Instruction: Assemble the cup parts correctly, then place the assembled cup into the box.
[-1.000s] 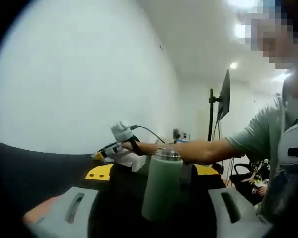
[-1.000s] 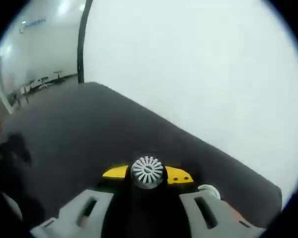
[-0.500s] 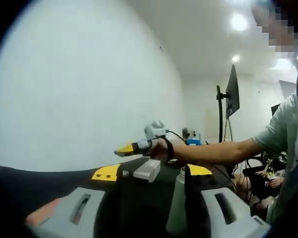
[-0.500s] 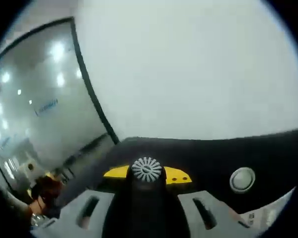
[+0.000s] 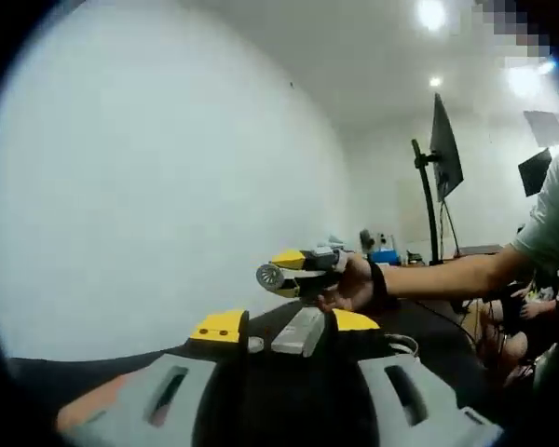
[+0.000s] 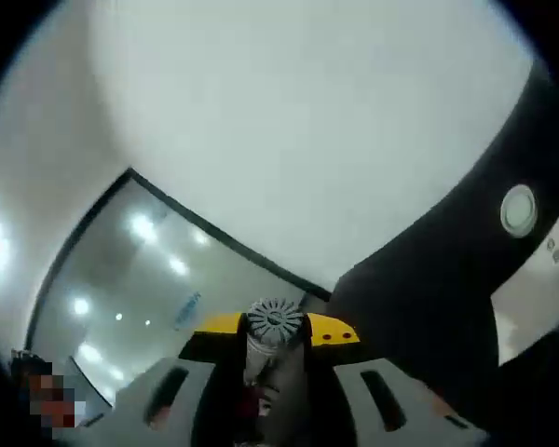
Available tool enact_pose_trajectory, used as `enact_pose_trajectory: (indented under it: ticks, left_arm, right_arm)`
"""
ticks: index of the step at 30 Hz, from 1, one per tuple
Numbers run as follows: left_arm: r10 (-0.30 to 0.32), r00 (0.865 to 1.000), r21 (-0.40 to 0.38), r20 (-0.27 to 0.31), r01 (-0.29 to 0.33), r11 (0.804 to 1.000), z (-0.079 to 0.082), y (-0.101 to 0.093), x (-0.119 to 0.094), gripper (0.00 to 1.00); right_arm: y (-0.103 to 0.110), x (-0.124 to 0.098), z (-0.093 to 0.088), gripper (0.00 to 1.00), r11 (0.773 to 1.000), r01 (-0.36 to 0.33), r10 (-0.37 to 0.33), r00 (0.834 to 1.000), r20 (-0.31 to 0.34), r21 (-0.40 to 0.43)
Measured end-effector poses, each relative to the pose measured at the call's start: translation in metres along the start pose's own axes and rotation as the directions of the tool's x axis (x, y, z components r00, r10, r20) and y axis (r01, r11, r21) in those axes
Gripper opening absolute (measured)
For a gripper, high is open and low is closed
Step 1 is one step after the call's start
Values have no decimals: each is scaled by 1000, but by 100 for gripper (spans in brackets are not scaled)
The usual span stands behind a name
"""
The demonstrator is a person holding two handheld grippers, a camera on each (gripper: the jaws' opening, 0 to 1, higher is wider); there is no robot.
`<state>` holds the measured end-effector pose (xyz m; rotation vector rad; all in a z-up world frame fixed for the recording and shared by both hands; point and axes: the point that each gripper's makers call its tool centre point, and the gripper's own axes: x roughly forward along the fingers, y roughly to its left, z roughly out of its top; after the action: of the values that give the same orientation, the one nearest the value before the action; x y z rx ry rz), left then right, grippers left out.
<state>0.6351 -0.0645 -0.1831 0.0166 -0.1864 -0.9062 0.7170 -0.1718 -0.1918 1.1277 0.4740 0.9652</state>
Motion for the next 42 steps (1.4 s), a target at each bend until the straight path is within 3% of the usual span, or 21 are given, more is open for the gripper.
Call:
enact_pose_trajectory:
  ticks: [2,8,14,18,20,24,29,30,33,35,42]
  left_arm:
    - [-6,1000,0,2,6,1000,5,-8,4,30]
    - [-40,999,28,-11,40,999,17,-28,18,28]
    - [-48,998,56,-40,51,997,29,-28,44,26]
    - [-56,998,17,12,56,998,52,-33,54,22]
    - [-66,998,4,9,66,998,56,-41,59,19]
    - [-80,997,-9,-21,80,997,59,-49,67,15]
    - [-75,997,-70,-15,74,995,68,-56,74,14]
    - [-68,997,-75,-27,66,995,67,-58,75,14]
    - [-73,996,-90,-42,69,994,66,-61,76,11]
    - [-66,997,-93,-31,62,994,68,-62,75,11]
    - [-73,997,-100,-23,71,992,70,-67,75,10]
  right_arm:
    - [10,-6,-3,21,999,-30,29,999,28,13]
    - [25,-27,-14,21,997,-27,24,999,44,73]
    - [50,-36,-19,21,991,-58,48,995,82,117]
    - [69,-39,-26,21,993,-59,51,995,81,102]
    - [75,-41,-30,21,993,-63,56,995,77,100]
    - [87,-41,-38,21,991,-86,79,995,65,105]
    - [96,-42,-48,21,989,-106,101,993,53,100]
    - [92,-40,-35,21,989,-109,104,993,51,102]
    - [97,-40,-43,21,989,-116,112,993,43,86]
    - [96,-41,-34,21,989,-123,120,992,41,82]
    - [106,-45,-54,21,989,-133,131,991,35,66]
